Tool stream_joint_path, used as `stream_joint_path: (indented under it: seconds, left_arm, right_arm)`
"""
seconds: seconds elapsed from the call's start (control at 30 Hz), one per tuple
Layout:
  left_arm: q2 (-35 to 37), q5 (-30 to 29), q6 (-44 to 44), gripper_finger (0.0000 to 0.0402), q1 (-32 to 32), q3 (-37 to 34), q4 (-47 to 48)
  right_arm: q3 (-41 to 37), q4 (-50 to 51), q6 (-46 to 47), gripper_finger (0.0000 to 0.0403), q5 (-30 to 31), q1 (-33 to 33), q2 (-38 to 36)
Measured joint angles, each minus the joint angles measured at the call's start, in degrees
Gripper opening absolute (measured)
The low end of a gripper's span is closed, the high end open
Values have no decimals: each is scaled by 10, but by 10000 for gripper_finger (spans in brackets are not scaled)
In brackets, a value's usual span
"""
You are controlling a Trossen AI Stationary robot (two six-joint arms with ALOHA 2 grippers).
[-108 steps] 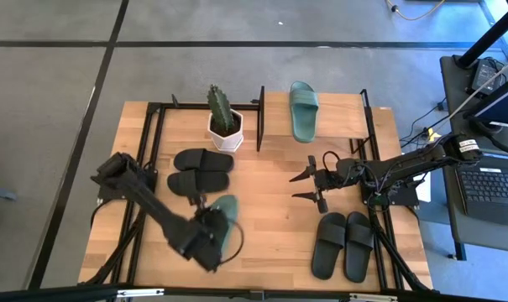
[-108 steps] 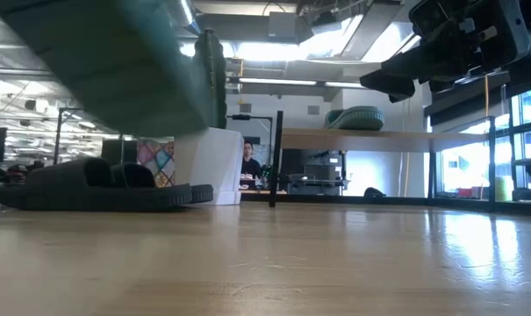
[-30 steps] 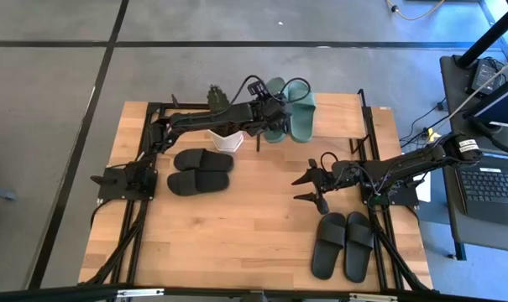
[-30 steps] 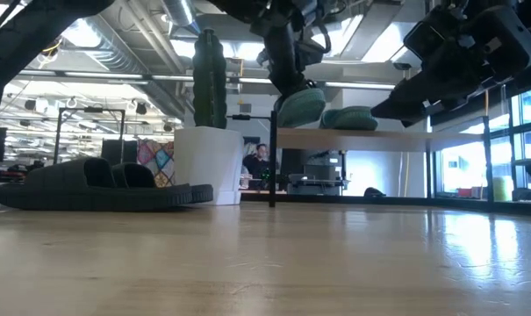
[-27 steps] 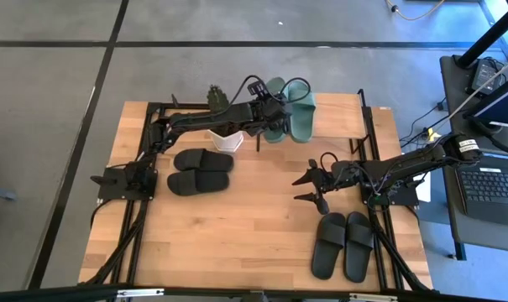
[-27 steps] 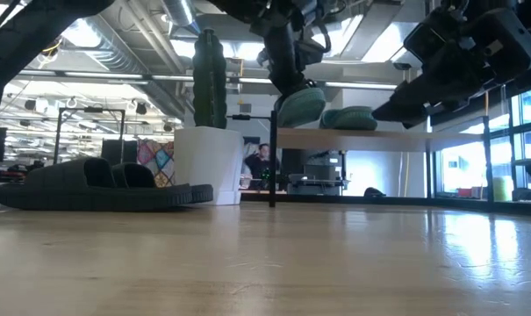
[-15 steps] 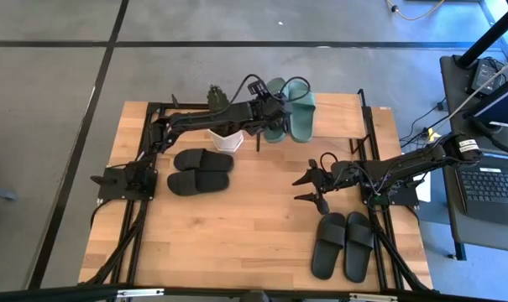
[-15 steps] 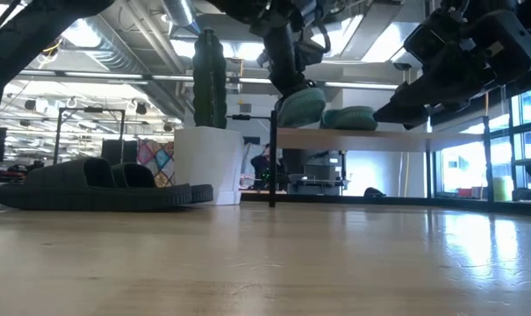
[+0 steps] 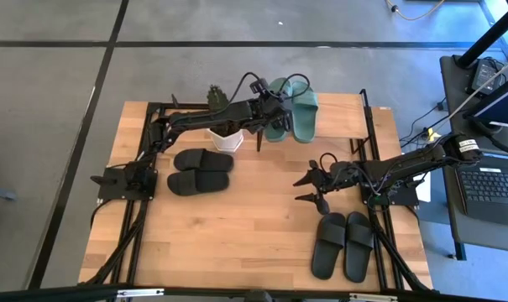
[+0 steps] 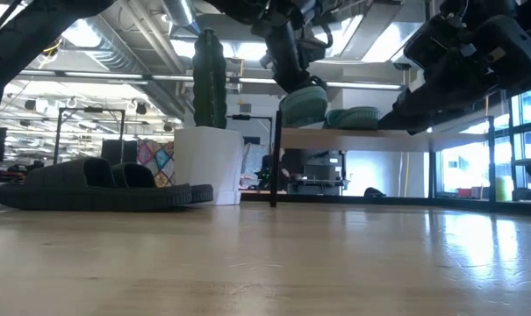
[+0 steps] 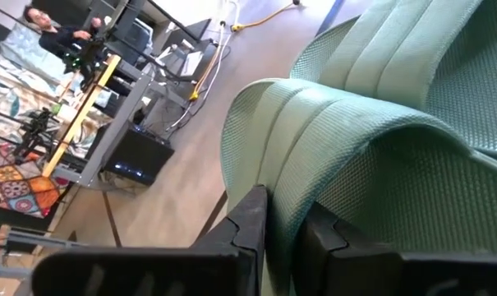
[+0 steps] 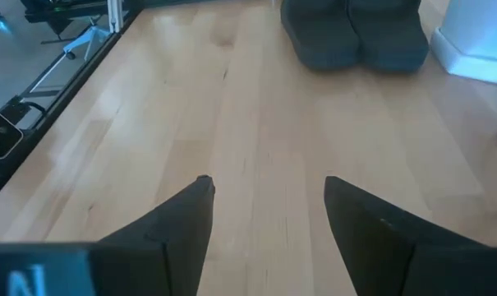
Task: Pick and place slides into the shelf
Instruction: Put the green slipper on the shelf
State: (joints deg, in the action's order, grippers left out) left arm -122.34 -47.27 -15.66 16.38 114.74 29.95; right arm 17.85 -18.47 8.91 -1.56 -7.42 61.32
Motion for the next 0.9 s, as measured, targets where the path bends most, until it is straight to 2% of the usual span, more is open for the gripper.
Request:
stream_joint_path:
  seconds: [0.4,0.8,0.9]
  left_arm:
    - [0,3,0,36,0,0,0]
    - [0,2,2,108,0,0,8]
    - [0,-25,2,113,0,0,8]
  right_arm:
    - [0,8,1,232,0,0,0]
    - [0,8,1,232,0,0,0]
    - [0,8,1,232,0,0,0]
